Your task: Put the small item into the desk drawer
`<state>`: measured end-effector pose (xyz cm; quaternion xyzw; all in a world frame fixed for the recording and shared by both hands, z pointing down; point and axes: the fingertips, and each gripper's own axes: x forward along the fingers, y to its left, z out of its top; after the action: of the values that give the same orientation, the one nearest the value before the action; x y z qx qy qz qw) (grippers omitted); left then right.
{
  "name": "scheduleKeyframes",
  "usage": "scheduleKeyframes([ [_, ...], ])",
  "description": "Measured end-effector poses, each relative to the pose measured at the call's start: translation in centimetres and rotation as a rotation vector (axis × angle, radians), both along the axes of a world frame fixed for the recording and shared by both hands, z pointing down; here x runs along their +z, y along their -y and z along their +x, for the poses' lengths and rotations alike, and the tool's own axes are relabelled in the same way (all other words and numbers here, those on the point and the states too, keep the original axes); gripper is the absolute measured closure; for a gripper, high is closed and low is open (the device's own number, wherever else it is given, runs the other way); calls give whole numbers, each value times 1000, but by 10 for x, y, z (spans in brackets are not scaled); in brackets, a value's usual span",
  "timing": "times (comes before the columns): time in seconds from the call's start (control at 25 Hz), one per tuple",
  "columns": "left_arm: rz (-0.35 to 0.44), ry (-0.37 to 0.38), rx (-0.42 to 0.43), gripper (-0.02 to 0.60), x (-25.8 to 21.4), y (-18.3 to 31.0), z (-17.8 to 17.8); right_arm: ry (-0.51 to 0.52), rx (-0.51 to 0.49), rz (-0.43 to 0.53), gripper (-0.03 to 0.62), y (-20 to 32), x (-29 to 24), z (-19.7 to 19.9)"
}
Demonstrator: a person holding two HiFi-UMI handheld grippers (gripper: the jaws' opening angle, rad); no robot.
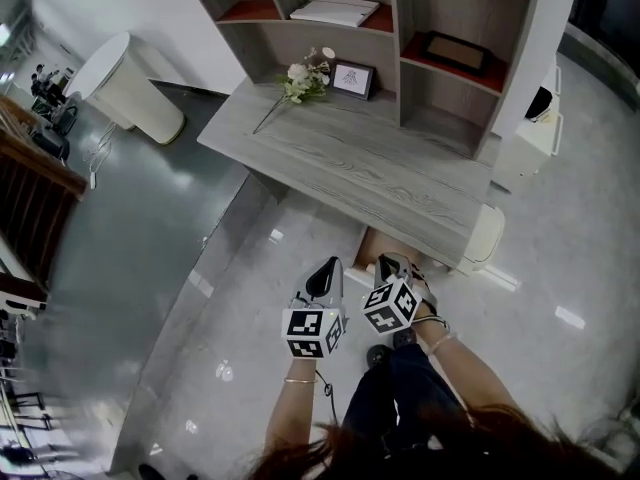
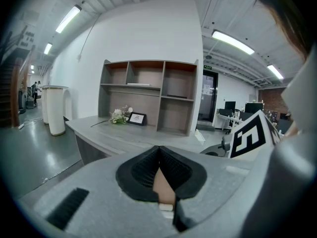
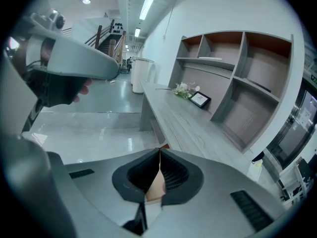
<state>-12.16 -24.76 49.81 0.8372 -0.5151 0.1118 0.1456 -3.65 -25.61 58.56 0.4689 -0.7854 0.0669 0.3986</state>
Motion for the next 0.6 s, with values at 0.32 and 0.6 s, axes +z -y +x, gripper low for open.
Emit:
scheduleKeyframes([
  [0.32,18,-3,-20,566,-43,-5,5,27,35,59,591,-5,-50,8],
  [0.6,73,15,-17,566,-87,-14,10,71,50,158,591,-10,-108,14],
])
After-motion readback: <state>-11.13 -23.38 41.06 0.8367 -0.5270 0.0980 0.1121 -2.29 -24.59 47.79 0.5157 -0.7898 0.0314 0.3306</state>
